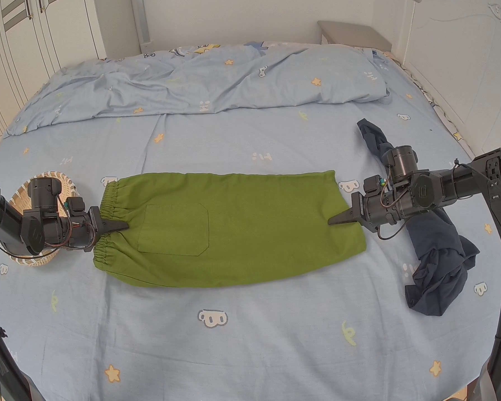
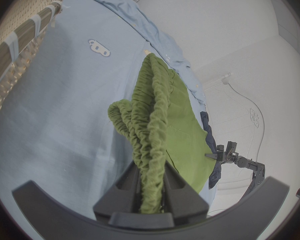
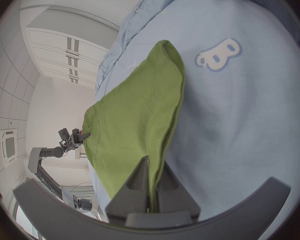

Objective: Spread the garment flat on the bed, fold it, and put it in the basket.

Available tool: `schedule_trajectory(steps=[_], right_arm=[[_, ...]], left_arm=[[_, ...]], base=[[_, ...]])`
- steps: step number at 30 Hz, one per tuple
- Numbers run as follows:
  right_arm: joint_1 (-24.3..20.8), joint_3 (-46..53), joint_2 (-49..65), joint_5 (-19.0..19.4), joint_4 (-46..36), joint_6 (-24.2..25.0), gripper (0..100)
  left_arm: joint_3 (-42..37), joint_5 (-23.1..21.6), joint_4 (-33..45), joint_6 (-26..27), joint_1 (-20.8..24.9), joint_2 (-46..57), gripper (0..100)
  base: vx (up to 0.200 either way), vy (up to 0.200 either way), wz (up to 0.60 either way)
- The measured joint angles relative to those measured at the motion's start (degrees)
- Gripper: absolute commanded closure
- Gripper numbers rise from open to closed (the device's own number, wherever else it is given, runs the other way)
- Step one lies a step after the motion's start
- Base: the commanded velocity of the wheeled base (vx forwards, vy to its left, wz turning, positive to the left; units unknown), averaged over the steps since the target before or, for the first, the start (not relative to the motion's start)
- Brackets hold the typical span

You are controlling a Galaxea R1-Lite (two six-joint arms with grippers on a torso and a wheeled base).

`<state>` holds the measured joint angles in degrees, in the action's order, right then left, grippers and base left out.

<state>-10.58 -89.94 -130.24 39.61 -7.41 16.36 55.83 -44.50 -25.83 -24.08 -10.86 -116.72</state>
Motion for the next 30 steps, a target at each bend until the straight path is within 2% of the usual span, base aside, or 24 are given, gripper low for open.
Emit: schedule_trajectory(steps=[9,15,21,25,30], right_arm=[[0.39,0.94,3.82,-0.04,0.02,2.08,100],[0.02,2.88,8.56,-0.06,-1.39,3.62,100],[-0.49,6.99,15.31,-0.04,-6.49,4.05,100],[-0.91,10.97,19.41,-0.11,-7.64,4.17,100],[-1.4,18.77,23.88,-0.11,-7.67,4.08,100]], left_arm=[[0.63,-0.01,2.51,-0.06,-0.22,0.05,100],[2.9,-0.01,12.4,-0.04,-0.74,1.97,100],[3.97,-0.15,17.96,0.29,-1.56,5.45,100],[2.01,-0.15,19.49,1.21,-2.23,7.96,100],[-4.49,-0.23,20.04,4.21,-3.52,11.02,100]], base=[[0.0,0.0,0.0],[0.0,0.0,0.0],[0.0,0.0,0.0],[0.0,0.0,0.0],[0.0,0.0,0.0]])
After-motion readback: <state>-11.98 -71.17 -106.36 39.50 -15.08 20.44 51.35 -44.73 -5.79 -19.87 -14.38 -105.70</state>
